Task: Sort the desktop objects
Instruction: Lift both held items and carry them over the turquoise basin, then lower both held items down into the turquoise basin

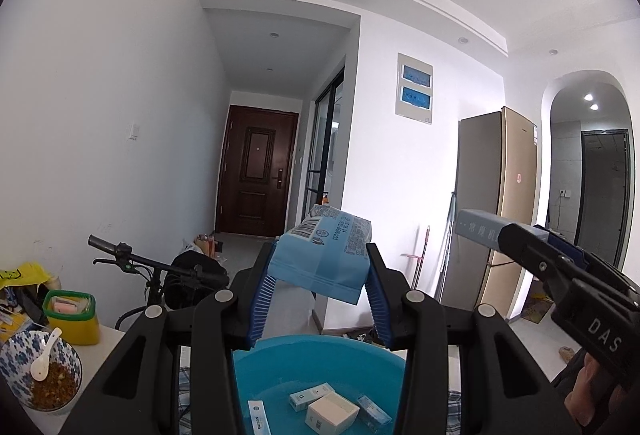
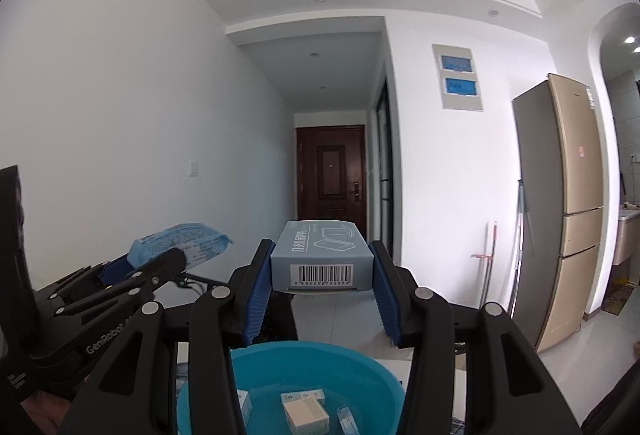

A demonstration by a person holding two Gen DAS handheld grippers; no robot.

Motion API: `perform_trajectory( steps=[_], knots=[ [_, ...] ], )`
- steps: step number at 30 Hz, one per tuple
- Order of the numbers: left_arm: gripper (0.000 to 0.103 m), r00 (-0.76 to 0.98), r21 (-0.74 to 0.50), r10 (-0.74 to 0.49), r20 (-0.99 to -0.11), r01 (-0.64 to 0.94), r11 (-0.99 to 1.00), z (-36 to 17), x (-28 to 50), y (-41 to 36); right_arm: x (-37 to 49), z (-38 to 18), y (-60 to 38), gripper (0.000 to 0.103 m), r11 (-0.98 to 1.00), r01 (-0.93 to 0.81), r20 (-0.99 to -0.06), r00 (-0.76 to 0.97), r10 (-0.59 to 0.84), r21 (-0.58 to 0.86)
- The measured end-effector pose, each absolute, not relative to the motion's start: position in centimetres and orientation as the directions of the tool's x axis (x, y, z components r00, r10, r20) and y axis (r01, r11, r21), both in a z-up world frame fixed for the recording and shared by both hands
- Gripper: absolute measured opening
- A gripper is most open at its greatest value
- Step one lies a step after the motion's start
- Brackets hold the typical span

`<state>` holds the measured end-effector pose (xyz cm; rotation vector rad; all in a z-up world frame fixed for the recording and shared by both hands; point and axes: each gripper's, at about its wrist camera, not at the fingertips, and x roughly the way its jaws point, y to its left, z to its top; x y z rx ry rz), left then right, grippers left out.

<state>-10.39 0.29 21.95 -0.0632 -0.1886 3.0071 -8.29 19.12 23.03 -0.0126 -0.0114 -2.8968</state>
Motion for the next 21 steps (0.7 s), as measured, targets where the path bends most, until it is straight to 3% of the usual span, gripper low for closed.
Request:
perform_trajectory(
  steps=[10, 21],
  knots=[
    [0.045, -0.992, -0.116, 0.114, -0.062, -0.106, -0.988, 21.5, -11.3, 0.4, -9.5, 22.3, 18.3, 0.046, -0.964, 0.267, -0.036, -0.963, -0.267, 0.011],
    [0.045, -0.958, -0.081, 0.069, -0.277, -0.049, -0.996, 18.1, -17.5, 1.5, -14.9, 19.7, 17.5, 0.046, -0.970, 0.244, -0.178, -0.954, -0.241, 0.005]
  ],
)
